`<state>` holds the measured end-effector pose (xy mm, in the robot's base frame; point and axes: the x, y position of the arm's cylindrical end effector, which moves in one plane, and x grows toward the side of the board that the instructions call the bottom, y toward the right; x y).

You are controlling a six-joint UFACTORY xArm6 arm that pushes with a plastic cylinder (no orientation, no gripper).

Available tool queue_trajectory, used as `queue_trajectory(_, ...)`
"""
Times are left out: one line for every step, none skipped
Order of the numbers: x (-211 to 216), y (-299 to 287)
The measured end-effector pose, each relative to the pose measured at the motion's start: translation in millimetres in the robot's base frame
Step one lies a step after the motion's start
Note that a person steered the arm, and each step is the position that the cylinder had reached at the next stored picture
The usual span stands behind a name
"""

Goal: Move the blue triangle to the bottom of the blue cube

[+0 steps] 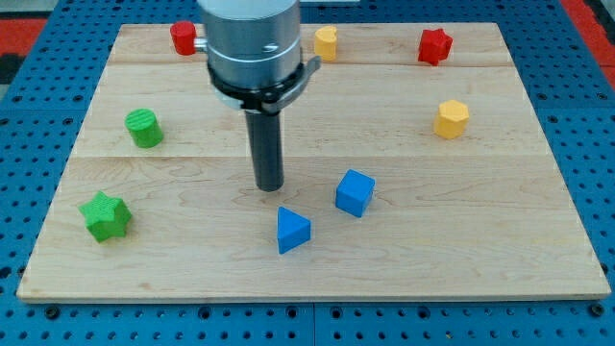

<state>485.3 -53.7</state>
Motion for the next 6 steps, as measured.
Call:
queue_trajectory(25.6,-8.2)
queue_trajectory(49.7,-15.7)
queue_trajectory(73.6,30.0)
queue_trajectory(101.9,78.4)
queue_trajectory(99.3,110.8)
queue_trajectory(71.7,89.4)
